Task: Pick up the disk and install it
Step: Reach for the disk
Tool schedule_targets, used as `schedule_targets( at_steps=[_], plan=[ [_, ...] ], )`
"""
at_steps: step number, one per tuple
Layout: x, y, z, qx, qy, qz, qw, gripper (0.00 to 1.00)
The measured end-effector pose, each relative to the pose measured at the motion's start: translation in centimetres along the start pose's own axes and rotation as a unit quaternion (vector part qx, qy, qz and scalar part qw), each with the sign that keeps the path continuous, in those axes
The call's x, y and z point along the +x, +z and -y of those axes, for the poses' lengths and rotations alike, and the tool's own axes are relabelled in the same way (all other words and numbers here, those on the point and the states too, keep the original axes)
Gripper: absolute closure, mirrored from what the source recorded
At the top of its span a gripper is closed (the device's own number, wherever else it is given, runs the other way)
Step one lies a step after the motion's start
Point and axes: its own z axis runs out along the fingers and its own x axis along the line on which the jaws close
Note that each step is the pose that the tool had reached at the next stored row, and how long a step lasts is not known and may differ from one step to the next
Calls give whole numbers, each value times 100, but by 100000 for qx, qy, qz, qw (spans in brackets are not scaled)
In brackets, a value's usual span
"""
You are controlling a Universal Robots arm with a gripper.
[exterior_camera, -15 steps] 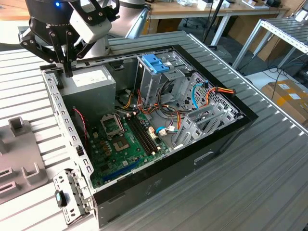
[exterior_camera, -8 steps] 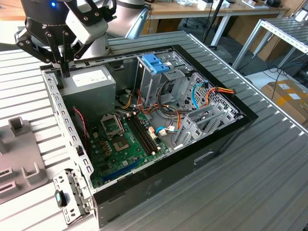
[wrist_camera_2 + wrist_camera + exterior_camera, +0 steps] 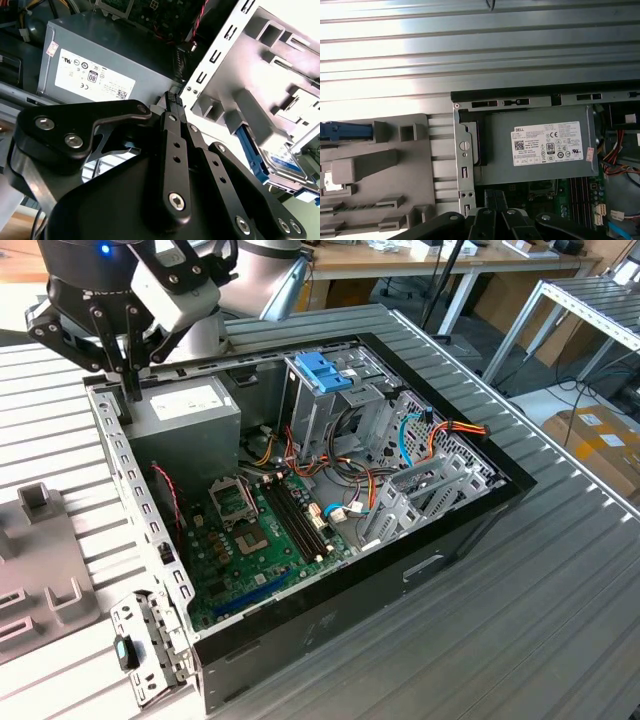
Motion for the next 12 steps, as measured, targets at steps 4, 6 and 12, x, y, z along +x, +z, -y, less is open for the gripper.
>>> schedule_targets(
  at_steps=[4,6,12],
  plan=[
    [19,0,1,0,0,0,100000,89],
    [25,-1,2,4,3,-3,100000,89],
    [47,-1,4,0,0,0,100000,89]
  ],
)
